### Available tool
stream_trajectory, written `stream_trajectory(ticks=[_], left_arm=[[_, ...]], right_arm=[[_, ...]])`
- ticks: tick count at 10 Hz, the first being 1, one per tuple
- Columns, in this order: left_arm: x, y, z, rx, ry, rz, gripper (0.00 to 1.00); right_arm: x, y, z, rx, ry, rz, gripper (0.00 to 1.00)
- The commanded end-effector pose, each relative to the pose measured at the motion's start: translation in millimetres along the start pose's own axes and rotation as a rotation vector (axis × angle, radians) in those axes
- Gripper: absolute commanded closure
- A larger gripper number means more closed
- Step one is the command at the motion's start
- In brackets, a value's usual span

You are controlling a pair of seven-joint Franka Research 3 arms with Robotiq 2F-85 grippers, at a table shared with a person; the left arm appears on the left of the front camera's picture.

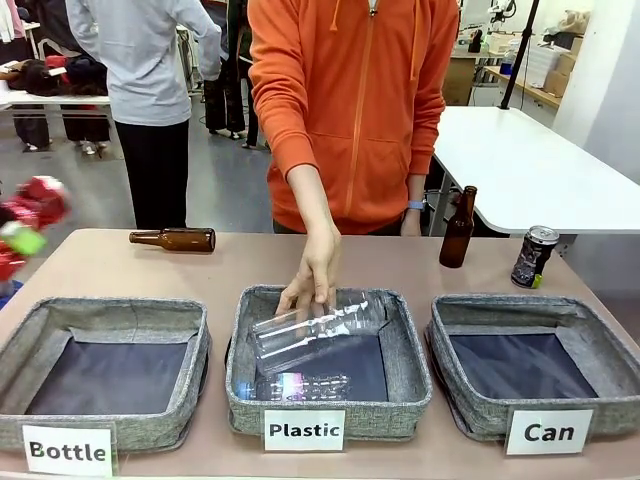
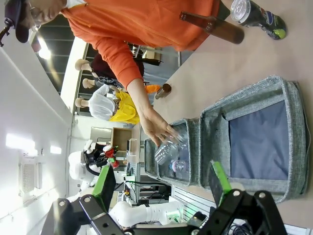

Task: Sort the can waste into the basket.
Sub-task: Pick up the can waste from the table and place it in the right Fabric basket.

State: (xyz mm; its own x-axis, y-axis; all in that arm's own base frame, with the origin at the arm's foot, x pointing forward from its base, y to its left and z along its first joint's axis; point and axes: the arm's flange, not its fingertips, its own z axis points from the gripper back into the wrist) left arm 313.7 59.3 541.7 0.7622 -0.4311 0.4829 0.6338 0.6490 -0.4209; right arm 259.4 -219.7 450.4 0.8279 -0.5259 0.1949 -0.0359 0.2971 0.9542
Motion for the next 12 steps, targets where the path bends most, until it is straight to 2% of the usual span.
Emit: stream_trajectory(ticks=[1,2,3,5,6,8,10,11,12], left_arm=[[-72.1,4.5,31.4,0.015,-0.138,0.036,0.74],[-96.9,7.6,41.5,0.018,-0.191,0.092,0.74],[-105.5,13.6,40.2,0.01,-0.215,0.107,0.74],[-99.0,18.7,32.3,-0.016,-0.188,0.106,0.74],[-83.8,17.7,23.1,-0.032,-0.154,0.079,0.74],[-13.0,-13.3,-11.2,-0.057,-0.032,-0.05,0.74],[83.8,-67.3,-76.1,-0.084,0.135,-0.259,0.74],[136.0,-103.6,-120.8,-0.106,0.208,-0.355,0.74],[176.2,-132.5,-160.6,-0.1,0.234,-0.433,0.74]], right_arm=[[2.1,0.1,-0.2,0.022,-0.01,0.025,0.0],[2.1,0.1,-0.2,0.022,-0.01,0.025,0.0],[2.1,0.1,-0.2,0.022,-0.01,0.025,0.0],[2.1,0.1,-0.2,0.022,-0.01,0.025,0.0],[2.1,0.1,-0.2,0.022,-0.01,0.025,0.0],[2.1,0.1,-0.2,0.022,-0.01,0.025,0.0],[0.1,0.1,-0.1,0.0,0.0,0.0,0.0],[-4.6,13.4,37.2,0.025,0.006,0.012,0.0],[-8.2,19.7,65.6,-0.003,0.011,0.007,0.0]])
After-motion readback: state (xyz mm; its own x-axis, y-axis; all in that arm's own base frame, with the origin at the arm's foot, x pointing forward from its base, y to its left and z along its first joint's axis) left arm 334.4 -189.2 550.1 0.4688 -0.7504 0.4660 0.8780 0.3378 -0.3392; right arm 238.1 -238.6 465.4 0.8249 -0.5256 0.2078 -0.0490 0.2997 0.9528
